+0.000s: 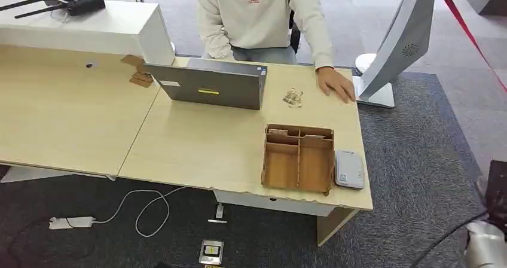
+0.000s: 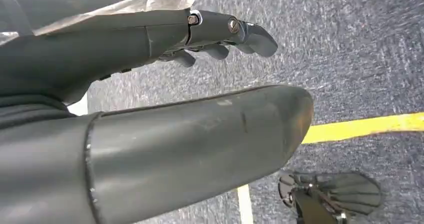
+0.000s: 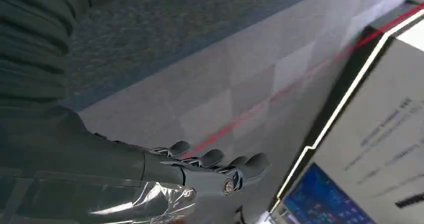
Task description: Pass the card to the sensor for recognition and then transmit it.
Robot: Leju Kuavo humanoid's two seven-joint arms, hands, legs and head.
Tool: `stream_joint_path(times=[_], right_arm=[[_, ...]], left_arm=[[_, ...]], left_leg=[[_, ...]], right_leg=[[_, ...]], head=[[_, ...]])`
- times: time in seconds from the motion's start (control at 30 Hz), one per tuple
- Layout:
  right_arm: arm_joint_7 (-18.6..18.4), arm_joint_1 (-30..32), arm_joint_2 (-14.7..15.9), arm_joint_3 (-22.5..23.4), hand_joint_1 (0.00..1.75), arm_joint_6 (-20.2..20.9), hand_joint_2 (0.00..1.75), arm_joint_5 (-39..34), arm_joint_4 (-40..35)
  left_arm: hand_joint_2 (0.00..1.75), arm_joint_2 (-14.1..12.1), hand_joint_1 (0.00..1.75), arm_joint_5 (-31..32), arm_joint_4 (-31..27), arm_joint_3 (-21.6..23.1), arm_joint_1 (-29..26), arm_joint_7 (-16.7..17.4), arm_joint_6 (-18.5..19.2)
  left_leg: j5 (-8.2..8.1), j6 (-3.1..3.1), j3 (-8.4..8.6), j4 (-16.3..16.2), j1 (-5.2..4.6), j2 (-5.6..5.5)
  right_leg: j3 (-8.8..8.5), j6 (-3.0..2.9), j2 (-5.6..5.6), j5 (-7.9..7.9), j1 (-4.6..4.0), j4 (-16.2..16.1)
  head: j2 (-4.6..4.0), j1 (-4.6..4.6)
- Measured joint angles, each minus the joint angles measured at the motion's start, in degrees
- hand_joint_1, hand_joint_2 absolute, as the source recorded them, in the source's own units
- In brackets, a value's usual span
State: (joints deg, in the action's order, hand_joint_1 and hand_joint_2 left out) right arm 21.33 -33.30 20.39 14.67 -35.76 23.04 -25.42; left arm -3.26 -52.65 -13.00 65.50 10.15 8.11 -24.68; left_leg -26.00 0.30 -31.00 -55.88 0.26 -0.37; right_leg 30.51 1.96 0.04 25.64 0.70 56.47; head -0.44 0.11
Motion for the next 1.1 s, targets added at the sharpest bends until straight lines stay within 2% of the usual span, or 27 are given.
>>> stream_joint_path(times=[0.2,0.33,0.47,0.53,0.63,0.9,0.97,1.1], right_arm=[[-7.2,7.1,0.0,2.7,0.0,0.7,1.75,-0.5,3.8],[-13.5,11.4,0.0,3.7,0.0,3.2,1.75,-0.4,6.1],[-15.5,14.3,-0.3,4.2,0.0,5.1,1.75,-0.3,7.6],[-15.4,15.0,-0.5,4.5,0.0,5.2,1.75,-0.3,8.2],[-12.5,15.1,-0.9,4.5,0.0,5.0,1.75,-0.2,8.7],[4.1,8.5,-2.8,2.9,0.0,1.6,1.75,5.3,6.6],[4.6,6.6,-4.0,1.4,0.0,1.6,1.75,5.6,4.3],[-1.8,4.7,-6.2,-3.9,0.0,3.0,1.75,5.7,-5.5]], left_arm=[[0.0,0.2,0.0,-0.5,0.0,-0.8,-0.2,-0.5,0.0],[0.0,0.3,0.0,-0.2,0.0,-0.9,-0.2,-0.6,0.0],[0.0,0.5,0.0,0.4,0.0,-0.9,0.0,-0.3,0.0],[0.0,0.6,0.0,0.5,0.0,-0.9,0.1,-0.2,0.0],[0.0,0.6,0.0,0.6,0.0,-0.9,0.2,0.1,0.0],[0.0,0.6,0.0,2.1,0.0,-0.9,1.0,0.1,0.4],[0.0,0.7,0.0,2.2,0.0,-0.8,1.3,0.1,0.6],[0.0,0.7,0.0,2.2,0.0,-0.8,1.2,-0.2,0.7]], left_leg=[[0.0,0.0,0.0,0.0,0.02,0.0],[0.0,0.0,-0.01,0.0,0.02,-0.01],[-0.01,0.01,0.0,0.0,0.0,0.0],[-0.01,0.01,0.01,0.0,-0.02,0.01],[0.0,0.0,0.02,0.0,-0.03,0.03],[0.1,0.0,0.08,0.0,-0.04,0.11],[0.13,0.03,0.1,0.0,-0.03,0.02],[0.17,0.01,0.06,0.0,-0.04,-0.02]], right_leg=[[-0.05,0.03,-0.02,0.05,-0.01,0.0],[-0.05,0.03,-0.02,0.06,0.01,0.0],[-0.04,0.03,-0.01,0.05,0.04,0.0],[-0.04,0.03,-0.01,0.05,0.04,0.0],[-0.07,0.01,0.0,0.03,0.04,0.0],[-0.11,0.0,0.02,-0.06,0.04,0.1],[-0.21,0.0,-0.01,-0.06,0.03,0.1],[-0.21,0.0,-0.09,-0.06,0.03,0.1]], head=[[0.0,0.04],[0.0,0.04],[0.0,0.02],[0.0,0.02],[0.0,0.02],[0.0,0.0],[0.0,0.02],[0.0,0.02]])
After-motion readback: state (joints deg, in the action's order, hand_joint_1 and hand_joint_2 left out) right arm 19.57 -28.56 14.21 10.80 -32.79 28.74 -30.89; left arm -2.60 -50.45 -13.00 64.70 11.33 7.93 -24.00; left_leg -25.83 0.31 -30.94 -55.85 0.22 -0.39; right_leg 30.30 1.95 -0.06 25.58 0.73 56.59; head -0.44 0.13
